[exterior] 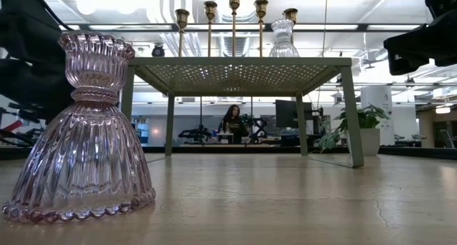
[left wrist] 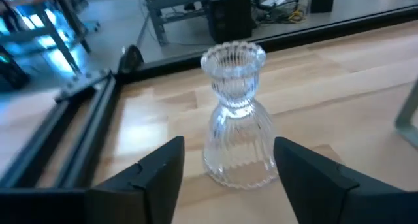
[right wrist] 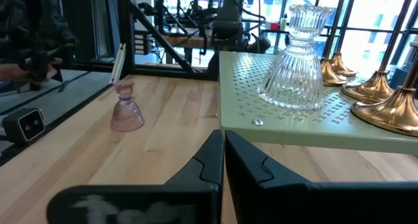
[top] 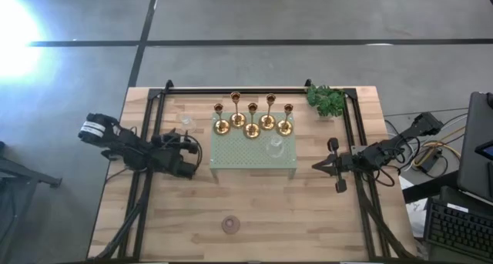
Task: Pick & Place candle stick holders
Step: Put the white crystal glass candle holder on the shelf
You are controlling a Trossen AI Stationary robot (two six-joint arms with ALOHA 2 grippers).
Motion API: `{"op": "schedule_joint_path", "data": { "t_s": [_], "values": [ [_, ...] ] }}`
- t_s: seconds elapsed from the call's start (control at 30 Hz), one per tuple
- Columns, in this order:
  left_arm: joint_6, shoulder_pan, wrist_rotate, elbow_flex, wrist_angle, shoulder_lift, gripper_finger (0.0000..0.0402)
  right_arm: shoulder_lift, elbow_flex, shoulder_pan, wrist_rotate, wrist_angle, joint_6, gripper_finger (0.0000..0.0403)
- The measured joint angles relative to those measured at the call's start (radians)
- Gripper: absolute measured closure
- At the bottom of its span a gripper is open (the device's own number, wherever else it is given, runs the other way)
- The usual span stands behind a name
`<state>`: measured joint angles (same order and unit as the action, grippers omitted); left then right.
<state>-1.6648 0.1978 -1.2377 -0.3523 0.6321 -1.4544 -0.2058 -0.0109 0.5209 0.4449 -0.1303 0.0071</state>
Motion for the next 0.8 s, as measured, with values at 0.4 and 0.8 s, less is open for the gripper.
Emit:
{"op": "schedule_joint_path", "data": {
  "t_s": [0.4,0.8],
  "values": [
    [0.332,-0.104,-0.043,-0.017,-0.14,0.0,0.0141,0.0,0.0,0.0,0.0,0.0,0.0,0.0394],
    [0.34,-0.214,-0.114,0.027,-0.381,0.0,0.0148,0.0,0.0,0.0,0.0,0.0,0.0,0.0394]
  ]
}}
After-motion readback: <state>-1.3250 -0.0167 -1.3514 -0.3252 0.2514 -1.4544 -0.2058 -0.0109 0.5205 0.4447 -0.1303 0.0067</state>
